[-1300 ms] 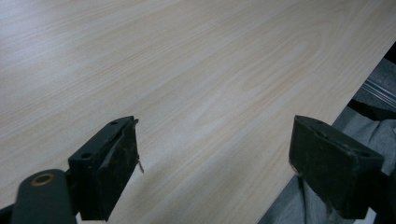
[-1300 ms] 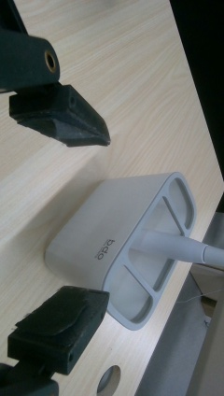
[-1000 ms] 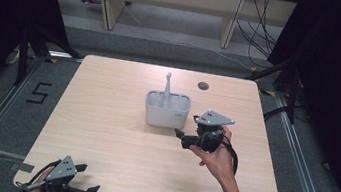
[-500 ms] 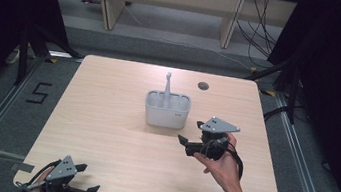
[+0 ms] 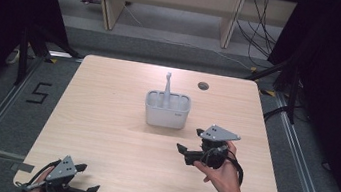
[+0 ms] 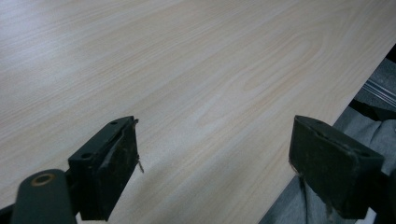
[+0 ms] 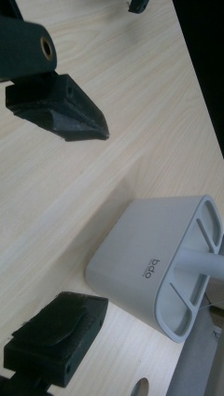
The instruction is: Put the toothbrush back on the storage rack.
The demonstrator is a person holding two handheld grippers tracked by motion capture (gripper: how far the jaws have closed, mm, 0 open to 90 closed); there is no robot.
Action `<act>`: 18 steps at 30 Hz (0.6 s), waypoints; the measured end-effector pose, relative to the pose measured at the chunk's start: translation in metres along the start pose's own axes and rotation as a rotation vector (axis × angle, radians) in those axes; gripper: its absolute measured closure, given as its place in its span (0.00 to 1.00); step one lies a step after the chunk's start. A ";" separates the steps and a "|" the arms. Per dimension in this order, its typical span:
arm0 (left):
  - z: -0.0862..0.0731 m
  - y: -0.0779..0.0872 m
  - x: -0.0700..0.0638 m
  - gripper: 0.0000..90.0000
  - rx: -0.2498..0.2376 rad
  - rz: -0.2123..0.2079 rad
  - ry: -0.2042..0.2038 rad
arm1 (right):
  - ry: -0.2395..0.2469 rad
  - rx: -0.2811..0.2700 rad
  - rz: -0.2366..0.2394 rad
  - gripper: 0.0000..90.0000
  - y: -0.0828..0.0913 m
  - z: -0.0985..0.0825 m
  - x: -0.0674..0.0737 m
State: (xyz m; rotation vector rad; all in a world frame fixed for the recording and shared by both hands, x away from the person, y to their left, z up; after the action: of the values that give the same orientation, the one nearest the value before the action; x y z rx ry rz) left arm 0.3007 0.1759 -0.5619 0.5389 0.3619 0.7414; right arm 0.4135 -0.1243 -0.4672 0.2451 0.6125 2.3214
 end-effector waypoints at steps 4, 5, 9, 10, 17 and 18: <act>0.001 -0.002 -0.001 0.17 -0.014 -0.002 0.009 | -0.016 0.013 0.019 0.19 0.002 -0.007 0.006; 0.001 -0.002 -0.001 0.17 -0.014 -0.001 0.009 | -0.010 0.016 0.025 0.19 0.003 -0.011 0.008; 0.000 -0.003 0.001 0.17 -0.008 0.008 -0.005 | -0.023 0.025 0.025 0.19 0.004 -0.017 0.010; 0.000 -0.003 -0.001 0.17 -0.016 0.001 0.008 | -0.026 0.022 0.027 0.19 0.004 -0.018 0.011; 0.001 -0.003 0.000 0.17 -0.018 0.001 0.009 | -0.035 0.028 0.028 0.19 0.006 -0.027 0.014; 0.001 -0.003 -0.001 0.17 -0.018 0.000 0.009 | -0.029 0.029 0.027 0.19 0.006 -0.029 0.013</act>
State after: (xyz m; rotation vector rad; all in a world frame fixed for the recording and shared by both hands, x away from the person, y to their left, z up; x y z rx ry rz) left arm 0.3023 0.1735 -0.5630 0.5187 0.3635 0.7472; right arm 0.3905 -0.1294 -0.4890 0.3019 0.6321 2.3323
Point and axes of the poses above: each handheld gripper's, and its own axes: y roughly backward along the jaws, z roughly out of its top, x roughly to its left, the point moved 9 cm from there along -y, roughly forward along the jaws, and after that the axes turned 2 degrees about -x, right-handed, at the moved point
